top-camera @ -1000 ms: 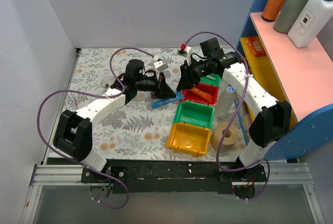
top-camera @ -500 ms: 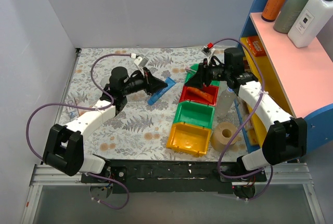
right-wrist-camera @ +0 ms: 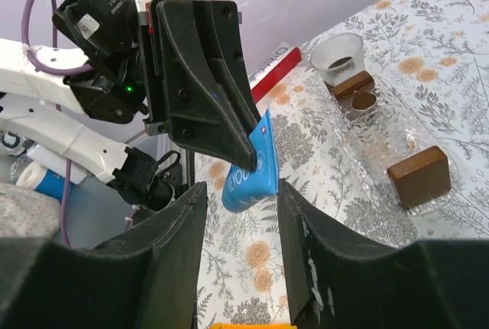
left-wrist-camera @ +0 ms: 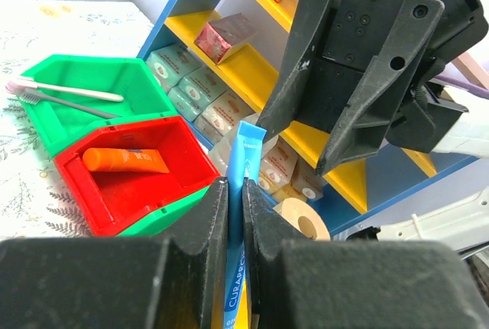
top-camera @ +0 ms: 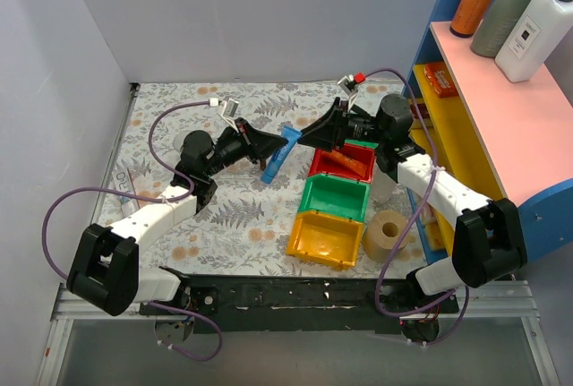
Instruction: Prepare toiletry sets of a toothbrush and toothpaste on the tray
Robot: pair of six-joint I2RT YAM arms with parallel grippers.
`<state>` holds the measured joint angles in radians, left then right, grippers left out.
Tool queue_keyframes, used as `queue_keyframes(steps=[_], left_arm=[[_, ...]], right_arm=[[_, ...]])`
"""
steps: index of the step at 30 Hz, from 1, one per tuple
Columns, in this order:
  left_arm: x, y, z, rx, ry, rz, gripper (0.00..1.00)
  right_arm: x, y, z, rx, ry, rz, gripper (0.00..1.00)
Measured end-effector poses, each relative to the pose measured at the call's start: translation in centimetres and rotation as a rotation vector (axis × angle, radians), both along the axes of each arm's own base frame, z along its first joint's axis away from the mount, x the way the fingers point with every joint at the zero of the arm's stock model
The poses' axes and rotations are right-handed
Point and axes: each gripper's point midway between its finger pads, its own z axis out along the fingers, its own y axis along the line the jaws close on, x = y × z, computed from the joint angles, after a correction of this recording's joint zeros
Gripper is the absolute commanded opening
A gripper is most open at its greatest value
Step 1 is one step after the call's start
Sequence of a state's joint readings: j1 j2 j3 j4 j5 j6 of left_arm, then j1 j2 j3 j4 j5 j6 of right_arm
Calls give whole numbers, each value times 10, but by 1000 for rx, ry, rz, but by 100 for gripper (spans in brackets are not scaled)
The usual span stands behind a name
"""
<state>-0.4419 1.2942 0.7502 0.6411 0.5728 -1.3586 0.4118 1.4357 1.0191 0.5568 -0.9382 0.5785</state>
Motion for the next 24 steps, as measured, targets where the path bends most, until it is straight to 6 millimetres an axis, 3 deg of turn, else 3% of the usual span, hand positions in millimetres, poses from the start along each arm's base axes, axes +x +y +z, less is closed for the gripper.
queue_keyframes(steps=[8,11,12,17,19,20,21,23,24], left_arm=[[-3,2,-3,-34,23,9,0],[-4,2,1,-44,18,7,0],[-4,2,2,-47,14,5,0],[-5,3,6,-53,-4,6,1],[-5,3,6,-48,-8,1,20],[-6,2,5,-43,-10,-4,57],[-6,2,5,-36,-13,-8,71],[-8,0,4,-17,-16,-25,95],[-8,0,4,-7,-21,-31,98]], right_arm=[[0,18,-9,18,43,30,35],[3,19,-7,30,40,24,13],[4,19,-7,33,41,19,2],[7,20,-6,52,50,22,1],[7,20,-6,52,53,27,1],[7,20,-6,51,53,30,1],[7,20,-7,46,51,33,1],[6,22,-7,28,44,50,1],[5,23,-7,15,38,56,1]])
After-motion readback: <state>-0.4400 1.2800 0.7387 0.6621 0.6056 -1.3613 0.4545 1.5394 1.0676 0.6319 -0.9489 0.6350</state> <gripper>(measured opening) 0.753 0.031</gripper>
